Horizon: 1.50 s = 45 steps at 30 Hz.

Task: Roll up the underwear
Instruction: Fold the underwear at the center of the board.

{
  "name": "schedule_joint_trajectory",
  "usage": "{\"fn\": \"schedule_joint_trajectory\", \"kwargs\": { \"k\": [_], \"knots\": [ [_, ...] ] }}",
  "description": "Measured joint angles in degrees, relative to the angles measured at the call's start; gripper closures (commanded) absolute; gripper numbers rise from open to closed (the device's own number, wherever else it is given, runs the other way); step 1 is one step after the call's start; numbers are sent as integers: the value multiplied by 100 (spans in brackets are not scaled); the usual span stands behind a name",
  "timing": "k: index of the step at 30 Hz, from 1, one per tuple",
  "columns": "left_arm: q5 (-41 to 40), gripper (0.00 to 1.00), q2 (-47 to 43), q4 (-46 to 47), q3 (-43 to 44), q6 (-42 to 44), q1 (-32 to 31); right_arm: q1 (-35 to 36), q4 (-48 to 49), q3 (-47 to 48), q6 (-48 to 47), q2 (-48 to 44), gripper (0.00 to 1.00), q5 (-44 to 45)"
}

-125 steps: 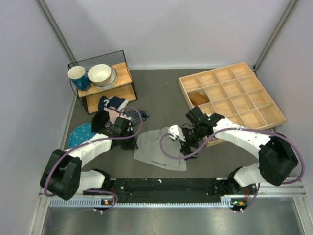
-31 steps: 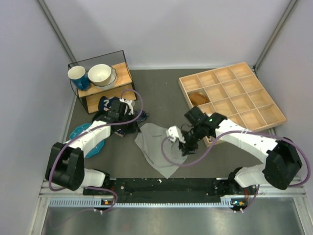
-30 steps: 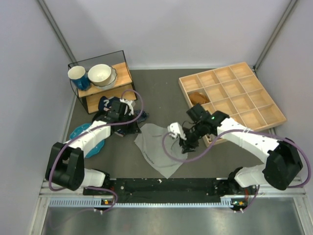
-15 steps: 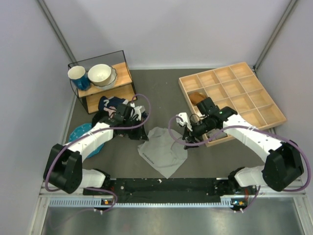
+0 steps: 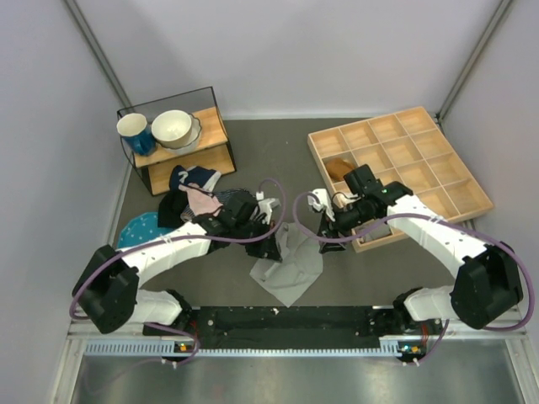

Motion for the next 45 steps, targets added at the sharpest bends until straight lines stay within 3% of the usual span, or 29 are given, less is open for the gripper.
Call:
{"fn": "schedule_joint_trajectory", "kwargs": {
  "k": [12,26,30,31,34,40,45],
  "knots": [
    [63,100,756,754,0,-636,-984,-234,-15,-2,4,0,43,-42],
    [166,100,1443,1257,35,-938,-1279,-240,-33,-50,4,0,42,-42],
    [170,82,1528,1353,35,-1023,-1309,-240,-35,-52,2,0,40,-42],
    [186,73,1556,1388,35,-1038,-1322,-240,-33,-52,2,0,39,-42],
    [271,61,1628,1596,24,-1123,-1366,-240,-33,-59,2,0,37,-42],
    [251,55,1316,1856,-186,-1161,-1368,-245,-39,-90,-17,-46,36,-37],
    [-195,53,-37,1331,-396,-957,-1084,-249,9,-90,66,-31,39,-13]
  ]
}}
